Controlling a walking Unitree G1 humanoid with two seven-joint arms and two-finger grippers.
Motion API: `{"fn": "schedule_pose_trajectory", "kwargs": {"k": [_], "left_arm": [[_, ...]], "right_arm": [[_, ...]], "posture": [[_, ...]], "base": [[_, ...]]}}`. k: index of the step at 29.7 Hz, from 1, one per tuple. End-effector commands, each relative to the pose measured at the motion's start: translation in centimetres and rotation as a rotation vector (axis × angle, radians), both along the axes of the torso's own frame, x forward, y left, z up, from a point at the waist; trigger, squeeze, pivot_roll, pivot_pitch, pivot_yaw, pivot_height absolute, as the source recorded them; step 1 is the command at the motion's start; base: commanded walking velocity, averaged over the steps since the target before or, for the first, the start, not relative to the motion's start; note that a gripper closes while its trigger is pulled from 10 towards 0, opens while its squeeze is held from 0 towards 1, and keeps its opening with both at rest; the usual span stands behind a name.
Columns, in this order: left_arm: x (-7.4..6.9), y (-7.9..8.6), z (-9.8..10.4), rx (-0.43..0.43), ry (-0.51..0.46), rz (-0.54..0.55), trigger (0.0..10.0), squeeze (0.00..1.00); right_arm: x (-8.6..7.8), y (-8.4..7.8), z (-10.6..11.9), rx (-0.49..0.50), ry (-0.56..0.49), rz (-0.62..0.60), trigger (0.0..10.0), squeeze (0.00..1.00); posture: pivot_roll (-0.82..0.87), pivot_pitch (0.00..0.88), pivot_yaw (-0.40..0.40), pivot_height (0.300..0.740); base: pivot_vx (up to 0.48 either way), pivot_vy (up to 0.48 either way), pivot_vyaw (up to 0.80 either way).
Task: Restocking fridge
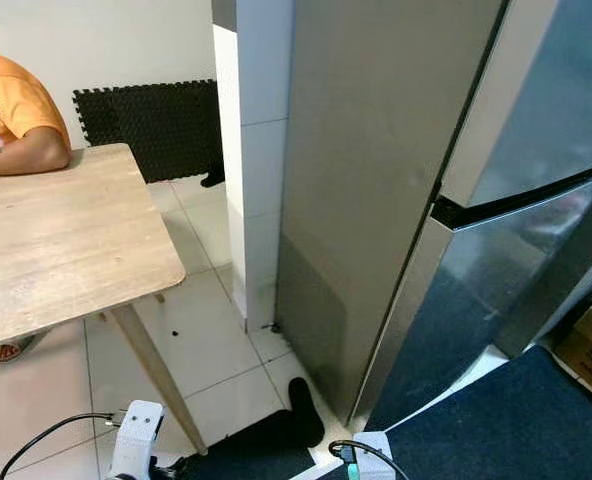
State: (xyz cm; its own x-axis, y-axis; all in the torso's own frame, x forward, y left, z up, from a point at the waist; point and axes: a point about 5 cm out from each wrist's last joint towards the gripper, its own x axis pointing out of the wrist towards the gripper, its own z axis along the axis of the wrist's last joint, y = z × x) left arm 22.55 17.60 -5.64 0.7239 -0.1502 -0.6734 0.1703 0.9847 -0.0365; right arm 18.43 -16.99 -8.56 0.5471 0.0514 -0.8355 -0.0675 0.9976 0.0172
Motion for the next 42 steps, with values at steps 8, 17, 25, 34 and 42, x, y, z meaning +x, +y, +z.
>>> {"fn": "schedule_pose_trajectory", "kwargs": {"k": [8,17,25,34,42], "left_arm": [[0.0,0.0,0.1,0.012,-0.034,-0.007,10.0,0.0],[0.2,-0.2,0.4,0.01,-0.07,-0.014,10.0,0.0],[0.8,-0.1,0.8,0.008,-0.098,-0.007,10.0,0.0],[0.8,-0.2,0.8,0.005,-0.102,-0.016,10.0,0.0],[0.8,-0.3,0.9,0.007,-0.112,-0.038,10.0,0.0]], "right_arm": [[-0.1,0.4,0.0,0.012,-0.035,-0.018,10.0,0.0],[-0.2,0.4,0.0,0.019,-0.034,-0.029,10.0,0.0],[-0.3,0.5,-0.1,0.023,-0.035,-0.041,10.0,0.0],[-0.3,0.5,-0.1,0.027,-0.037,-0.049,10.0,0.0],[-0.2,0.6,-0.1,0.031,-0.046,-0.056,10.0,0.0]], "posture": [[0.01,0.0,-0.016,0.734],[0.0,0.0,-0.013,0.734],[0.0,0.0,-0.006,0.734],[0.0,0.0,-0.006,0.734],[0.0,0.0,-0.004,0.734]], "base": [[0.0,0.0,0.0],[0.0,0.0,-0.69],[0.0,0.0,-0.78],[0.0,0.0,-0.78],[0.0,0.0,-0.19]]}}
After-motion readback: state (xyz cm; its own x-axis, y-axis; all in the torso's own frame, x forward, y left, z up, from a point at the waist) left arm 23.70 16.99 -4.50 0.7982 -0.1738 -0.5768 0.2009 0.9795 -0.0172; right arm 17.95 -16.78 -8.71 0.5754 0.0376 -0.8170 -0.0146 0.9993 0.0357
